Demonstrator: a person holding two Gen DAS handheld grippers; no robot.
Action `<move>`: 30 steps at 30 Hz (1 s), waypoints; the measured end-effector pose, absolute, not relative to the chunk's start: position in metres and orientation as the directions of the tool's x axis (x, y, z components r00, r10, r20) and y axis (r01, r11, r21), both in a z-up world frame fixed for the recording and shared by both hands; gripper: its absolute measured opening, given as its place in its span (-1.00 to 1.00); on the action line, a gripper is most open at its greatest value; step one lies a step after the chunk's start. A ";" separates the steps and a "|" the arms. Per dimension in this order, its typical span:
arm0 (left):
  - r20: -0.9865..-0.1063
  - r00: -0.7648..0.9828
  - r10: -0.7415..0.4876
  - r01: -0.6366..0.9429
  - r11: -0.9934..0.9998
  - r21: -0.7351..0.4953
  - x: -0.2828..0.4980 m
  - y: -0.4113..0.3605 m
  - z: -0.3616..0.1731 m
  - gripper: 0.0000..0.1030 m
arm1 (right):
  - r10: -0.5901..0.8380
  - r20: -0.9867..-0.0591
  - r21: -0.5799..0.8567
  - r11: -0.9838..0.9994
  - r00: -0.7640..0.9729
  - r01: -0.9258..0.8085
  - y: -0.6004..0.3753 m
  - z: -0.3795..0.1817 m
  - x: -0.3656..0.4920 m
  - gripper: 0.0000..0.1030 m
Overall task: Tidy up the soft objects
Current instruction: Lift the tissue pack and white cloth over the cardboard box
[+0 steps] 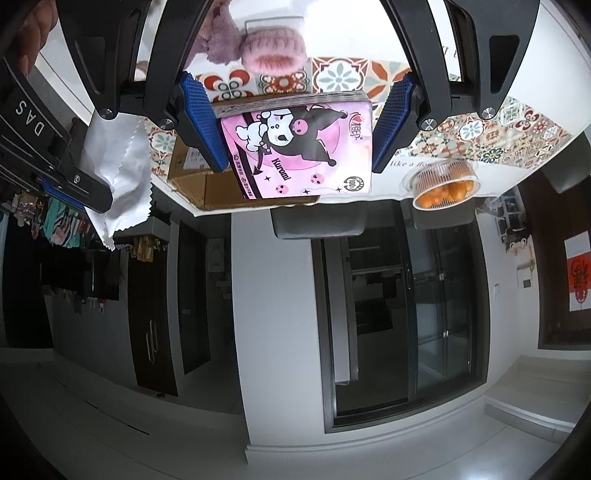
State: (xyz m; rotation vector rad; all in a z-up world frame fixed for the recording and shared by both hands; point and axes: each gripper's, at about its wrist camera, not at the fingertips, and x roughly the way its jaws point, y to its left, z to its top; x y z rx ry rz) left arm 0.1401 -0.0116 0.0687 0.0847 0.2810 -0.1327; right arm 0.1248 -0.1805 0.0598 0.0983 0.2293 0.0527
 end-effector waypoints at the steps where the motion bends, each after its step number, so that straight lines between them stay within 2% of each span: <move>1: -0.276 0.954 -0.118 0.141 0.988 0.064 0.142 -0.012 0.071 0.49 | 0.063 -0.218 0.102 0.994 0.974 -0.042 -0.180 0.062 0.126 -0.81; 15: -0.253 0.959 -0.130 0.152 0.986 0.068 0.175 -0.011 0.087 0.47 | 0.068 -0.168 0.098 0.994 0.984 -0.052 -0.180 0.079 0.159 -0.81; 21: -0.250 0.956 -0.156 0.174 0.984 0.050 0.200 -0.014 0.086 0.39 | 0.066 -0.164 0.092 0.994 0.984 -0.052 -0.179 0.081 0.179 -0.81; 30: -0.272 0.945 -0.182 0.194 0.981 0.016 0.246 -0.018 0.088 0.39 | 0.071 -0.173 0.087 0.995 0.982 -0.057 -0.179 0.077 0.209 -0.81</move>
